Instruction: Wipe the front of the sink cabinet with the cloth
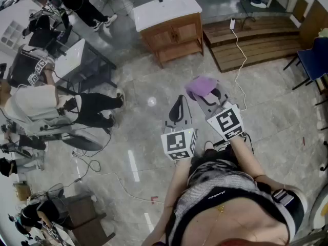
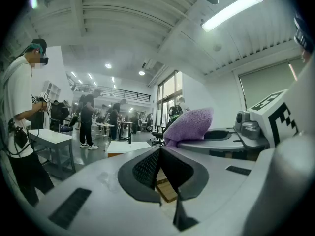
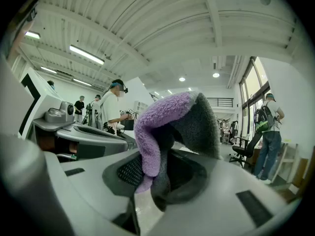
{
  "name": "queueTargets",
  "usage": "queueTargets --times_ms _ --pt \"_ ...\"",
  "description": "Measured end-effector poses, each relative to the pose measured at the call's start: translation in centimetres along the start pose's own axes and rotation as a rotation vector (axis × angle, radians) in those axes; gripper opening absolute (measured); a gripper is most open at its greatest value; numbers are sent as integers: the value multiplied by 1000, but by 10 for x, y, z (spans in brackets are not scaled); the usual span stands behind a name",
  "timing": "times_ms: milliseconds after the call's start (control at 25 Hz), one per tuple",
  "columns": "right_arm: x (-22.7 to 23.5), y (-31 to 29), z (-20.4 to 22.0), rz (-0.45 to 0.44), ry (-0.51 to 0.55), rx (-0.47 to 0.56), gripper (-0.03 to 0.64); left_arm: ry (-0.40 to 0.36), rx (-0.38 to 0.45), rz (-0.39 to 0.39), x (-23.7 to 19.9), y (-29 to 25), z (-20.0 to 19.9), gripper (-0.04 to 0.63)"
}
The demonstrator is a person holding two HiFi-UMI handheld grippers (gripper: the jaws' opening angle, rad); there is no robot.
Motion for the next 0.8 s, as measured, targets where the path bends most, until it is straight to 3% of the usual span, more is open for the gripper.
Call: queueTargets --times_ms 800 --pt "12 3 21 -44 -74 -23 155 26 -38 -22 4 -7 18 0"
Point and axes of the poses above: the fingertips, and each gripper's own axes: y backward along the fingers, x to its right, z out of its underside, the point moved 5 cm from there along y, backward along the fingers
